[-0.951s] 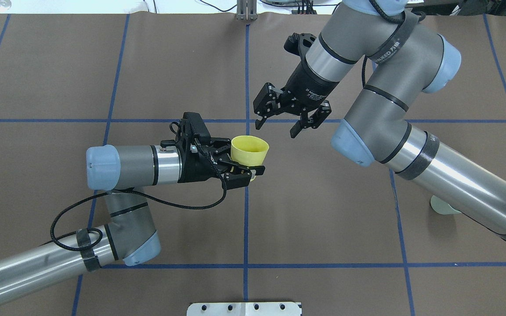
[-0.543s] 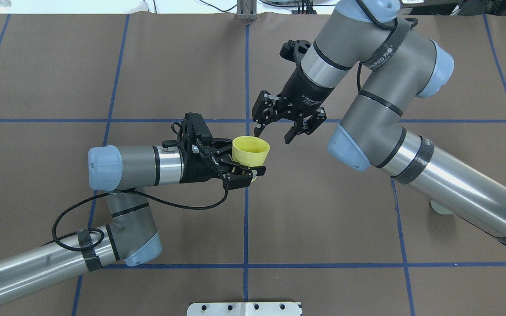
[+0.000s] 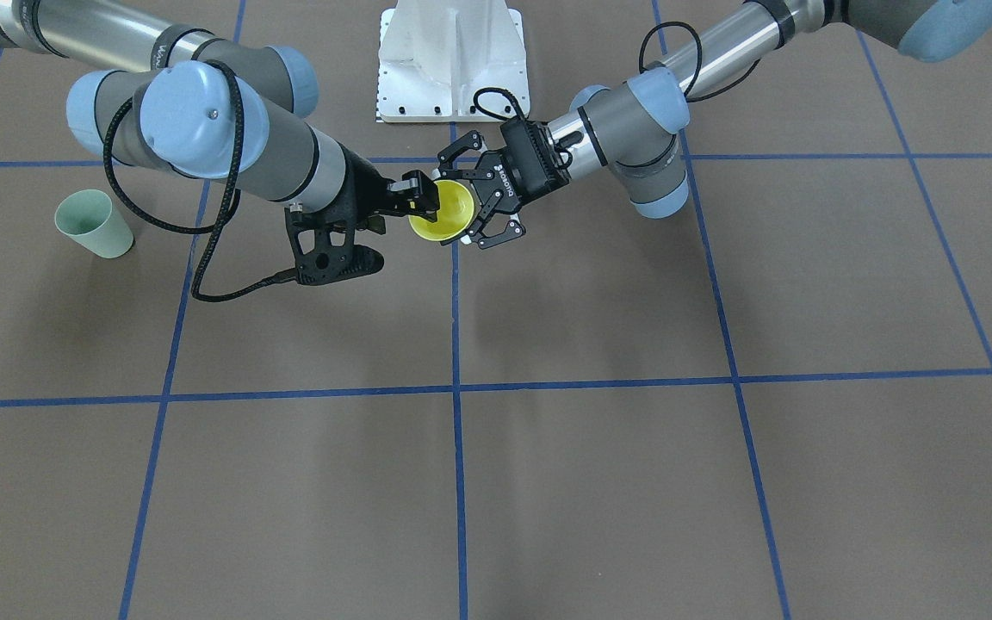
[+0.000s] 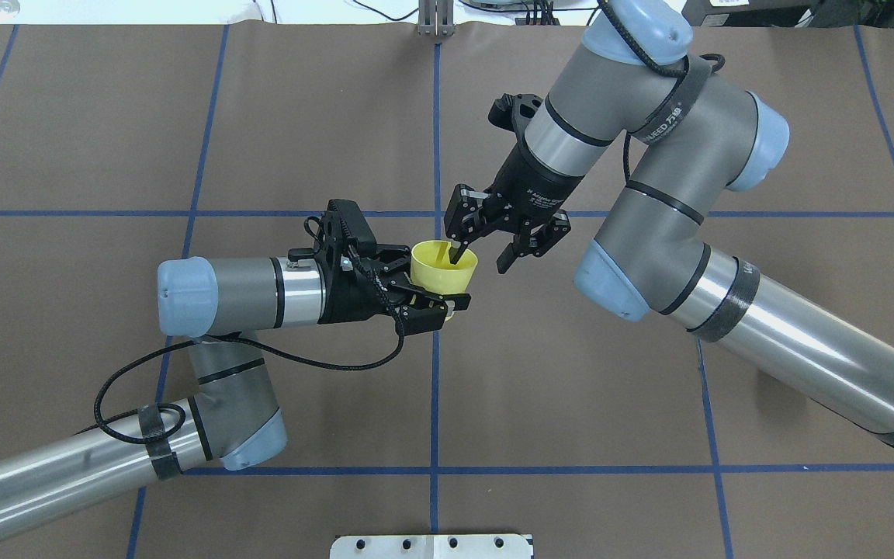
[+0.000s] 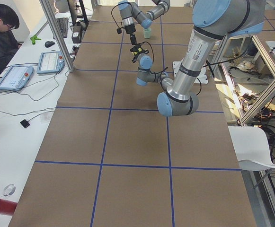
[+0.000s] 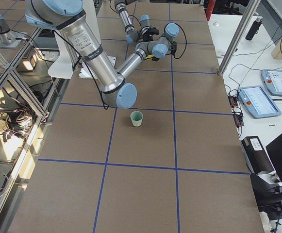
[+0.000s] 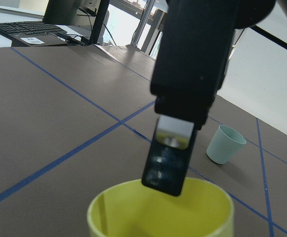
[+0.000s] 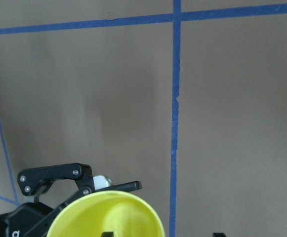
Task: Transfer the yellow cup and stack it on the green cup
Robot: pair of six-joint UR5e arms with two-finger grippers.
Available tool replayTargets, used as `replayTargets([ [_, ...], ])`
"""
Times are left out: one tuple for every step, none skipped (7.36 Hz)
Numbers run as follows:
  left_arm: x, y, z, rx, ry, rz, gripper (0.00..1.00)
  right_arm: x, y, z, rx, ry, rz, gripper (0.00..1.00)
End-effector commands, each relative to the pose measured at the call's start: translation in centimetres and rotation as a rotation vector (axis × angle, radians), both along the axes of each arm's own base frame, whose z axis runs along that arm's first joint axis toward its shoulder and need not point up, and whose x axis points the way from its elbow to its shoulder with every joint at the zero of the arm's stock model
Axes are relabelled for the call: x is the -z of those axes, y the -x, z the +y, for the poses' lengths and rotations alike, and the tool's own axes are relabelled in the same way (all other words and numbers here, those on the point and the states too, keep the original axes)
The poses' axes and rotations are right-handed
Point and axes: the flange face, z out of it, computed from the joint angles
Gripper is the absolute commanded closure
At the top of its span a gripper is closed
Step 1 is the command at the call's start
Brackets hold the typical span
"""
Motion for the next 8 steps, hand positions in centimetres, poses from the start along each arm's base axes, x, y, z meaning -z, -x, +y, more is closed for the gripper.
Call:
replayTargets([
  [0.00, 0.01, -0.09, 0.008, 0.003, 0.001, 1.00, -0.27, 0.45, 0.41, 0.007, 0.002, 0.004, 0.47],
  [0.00, 0.01, -0.09, 0.008, 0.004, 0.001, 1.00, -0.16, 0.45, 0.42, 0.008, 0.002, 0.003, 0.55],
  [0.10, 0.00, -0.10, 0.007, 0.007, 0.003, 1.00, -0.06, 0.45, 0.42, 0.008, 0.001, 0.002, 0.57],
  [0.00, 0.01, -0.09, 0.007, 0.007, 0.002, 1.00, 0.05, 0.46, 0.41, 0.009, -0.001, 0.000, 0.59],
  [0.01, 0.03, -0.08, 0.007, 0.007, 0.003, 1.00, 0.12, 0.45, 0.41, 0.007, -0.009, -0.008, 0.64],
  [0.07, 0.06, -0.05, 0.005, 0.007, 0.005, 1.00, 0.12, 0.45, 0.41, 0.007, -0.009, -0.008, 0.68],
  [0.01, 0.03, -0.07, 0.005, 0.007, 0.003, 1.00, 0.02, 0.44, 0.41, 0.007, -0.008, -0.007, 0.71],
  [0.16, -0.02, 0.02, 0.002, 0.010, 0.005, 1.00, -0.15, 0.48, 0.37, 0.006, -0.007, -0.004, 0.76],
])
